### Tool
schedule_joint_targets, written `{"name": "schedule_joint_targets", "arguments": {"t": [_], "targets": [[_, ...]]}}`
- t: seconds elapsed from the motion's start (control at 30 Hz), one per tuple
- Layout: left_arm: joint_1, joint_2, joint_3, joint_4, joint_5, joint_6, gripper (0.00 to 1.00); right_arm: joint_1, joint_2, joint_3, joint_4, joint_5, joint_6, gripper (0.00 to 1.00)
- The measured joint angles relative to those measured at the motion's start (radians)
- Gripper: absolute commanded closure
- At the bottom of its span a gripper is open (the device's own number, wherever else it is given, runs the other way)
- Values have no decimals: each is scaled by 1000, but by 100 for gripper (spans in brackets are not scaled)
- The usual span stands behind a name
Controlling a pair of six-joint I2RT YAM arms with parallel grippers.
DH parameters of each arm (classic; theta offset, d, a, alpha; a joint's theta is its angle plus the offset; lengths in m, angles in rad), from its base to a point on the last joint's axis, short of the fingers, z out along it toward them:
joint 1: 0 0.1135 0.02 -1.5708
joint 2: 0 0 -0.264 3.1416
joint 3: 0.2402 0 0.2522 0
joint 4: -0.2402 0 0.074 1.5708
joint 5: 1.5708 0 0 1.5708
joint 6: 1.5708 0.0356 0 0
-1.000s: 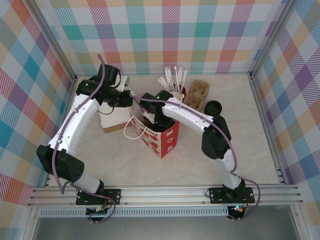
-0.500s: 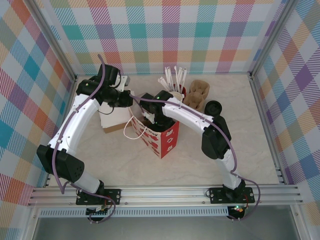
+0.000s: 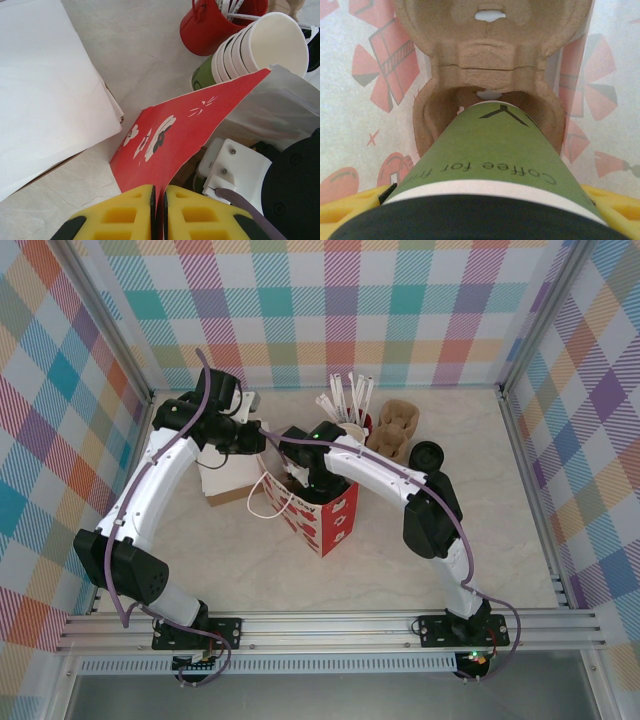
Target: Pack the takeout coffee
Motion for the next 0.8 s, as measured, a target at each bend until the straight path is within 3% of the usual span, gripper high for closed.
{"name": "schedule_joint_targets", "arguments": {"t": [0.8], "targets": [[0,4,0,0,0,0,87,0,0,-9,12,-1,0,29]]}}
